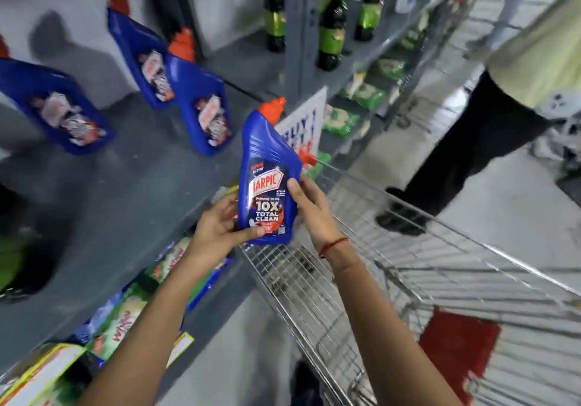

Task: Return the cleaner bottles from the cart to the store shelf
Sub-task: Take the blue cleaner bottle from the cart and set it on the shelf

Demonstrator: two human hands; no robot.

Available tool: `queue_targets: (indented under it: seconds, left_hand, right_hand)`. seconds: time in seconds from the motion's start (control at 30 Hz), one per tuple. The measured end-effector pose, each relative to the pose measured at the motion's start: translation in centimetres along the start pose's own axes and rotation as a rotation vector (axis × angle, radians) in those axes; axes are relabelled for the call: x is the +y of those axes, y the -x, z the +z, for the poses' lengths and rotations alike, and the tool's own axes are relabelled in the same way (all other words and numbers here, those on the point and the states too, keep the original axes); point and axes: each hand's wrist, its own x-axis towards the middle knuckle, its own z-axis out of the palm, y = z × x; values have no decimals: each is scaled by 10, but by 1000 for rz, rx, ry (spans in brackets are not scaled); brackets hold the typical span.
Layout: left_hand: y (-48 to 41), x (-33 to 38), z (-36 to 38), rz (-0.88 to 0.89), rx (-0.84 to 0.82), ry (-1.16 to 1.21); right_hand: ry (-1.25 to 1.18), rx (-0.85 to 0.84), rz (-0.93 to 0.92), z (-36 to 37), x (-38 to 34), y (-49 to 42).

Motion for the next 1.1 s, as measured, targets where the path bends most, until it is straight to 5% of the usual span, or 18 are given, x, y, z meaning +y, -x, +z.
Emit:
queue_targets:
  seconds: [0.37, 0.67, 0.97, 1.1]
  left_hand:
    - [-6, 29, -110, 179, 397, -53]
    - [-17, 3, -146, 116, 656, -109]
    - [-14, -15, -142, 69, 706, -216]
    - [-11, -22, -140, 40, 695, -259]
  right_hand:
    - [423, -453, -220, 130, -31, -81]
    - [470, -611, -124, 176, -4, -118]
    - [484, -471, -206, 176, 19, -112]
    - [512, 85, -473, 142, 28, -111]
